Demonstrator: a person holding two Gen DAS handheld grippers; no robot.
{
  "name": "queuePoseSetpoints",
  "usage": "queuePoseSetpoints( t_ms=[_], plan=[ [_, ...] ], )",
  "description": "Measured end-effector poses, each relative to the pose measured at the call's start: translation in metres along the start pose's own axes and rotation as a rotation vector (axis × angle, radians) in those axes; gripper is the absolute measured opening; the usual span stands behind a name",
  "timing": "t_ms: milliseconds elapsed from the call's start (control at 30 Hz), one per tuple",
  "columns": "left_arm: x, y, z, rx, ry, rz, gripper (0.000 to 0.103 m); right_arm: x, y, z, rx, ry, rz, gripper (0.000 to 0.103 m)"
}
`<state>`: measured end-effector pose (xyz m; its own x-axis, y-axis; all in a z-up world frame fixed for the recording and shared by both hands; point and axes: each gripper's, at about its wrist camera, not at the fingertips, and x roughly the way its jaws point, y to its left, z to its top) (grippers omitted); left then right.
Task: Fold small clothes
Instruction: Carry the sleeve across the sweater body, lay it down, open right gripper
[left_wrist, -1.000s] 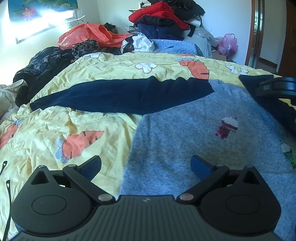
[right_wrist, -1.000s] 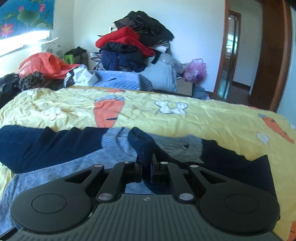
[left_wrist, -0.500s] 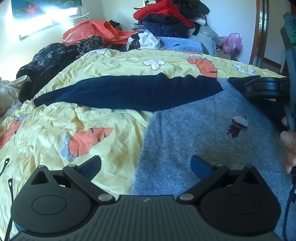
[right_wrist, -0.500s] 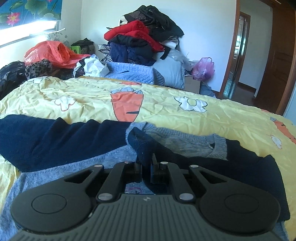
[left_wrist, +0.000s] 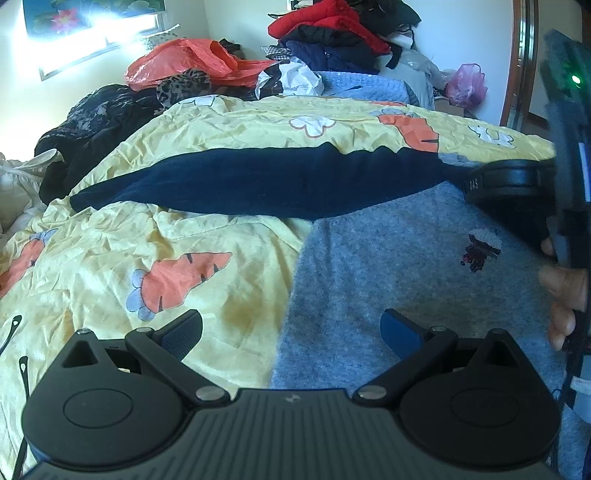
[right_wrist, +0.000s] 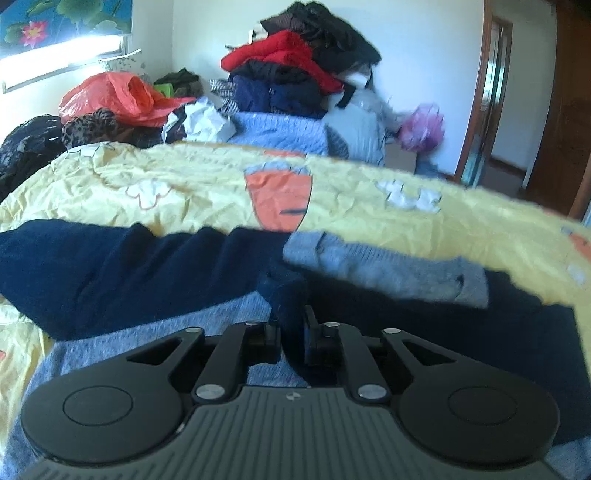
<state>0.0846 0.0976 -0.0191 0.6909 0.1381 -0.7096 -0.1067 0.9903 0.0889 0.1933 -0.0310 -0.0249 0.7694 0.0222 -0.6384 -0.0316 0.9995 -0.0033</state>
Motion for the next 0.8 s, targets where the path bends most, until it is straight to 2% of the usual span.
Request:
queuePoseSetpoints(
  t_ms=[33, 67, 100, 433, 500, 800],
  plan=[
    [0.000, 0.001, 0.000, -0.002, 0.001, 0.003, 0.103, 0.000, -0.003, -0.001, 0.019, 0.008, 0.022, 0.028],
    [0.001, 0.002, 0.000, -0.004, 0.001, 0.005, 0.103, -0.002, -0.006, -0.001, 0.037, 0.011, 0.047, 0.038],
    [0.001, 0.003, 0.000, -0.006, 0.002, 0.007, 0.103, -0.003, -0.008, -0.002, 0.048, 0.010, 0.064, 0.042],
    [0.005, 0.011, 0.001, -0.038, 0.017, 0.012, 0.103, -0.023, -0.008, -0.010, 0.071, 0.035, 0.199, 0.045],
    [0.006, 0.012, 0.001, -0.042, 0.019, 0.017, 0.103, -0.021, -0.003, -0.009, 0.053, 0.052, 0.203, 0.049],
    [0.006, 0.015, 0.004, -0.051, 0.018, 0.033, 0.103, -0.024, -0.007, -0.012, 0.077, 0.071, 0.200, 0.049]
  ],
)
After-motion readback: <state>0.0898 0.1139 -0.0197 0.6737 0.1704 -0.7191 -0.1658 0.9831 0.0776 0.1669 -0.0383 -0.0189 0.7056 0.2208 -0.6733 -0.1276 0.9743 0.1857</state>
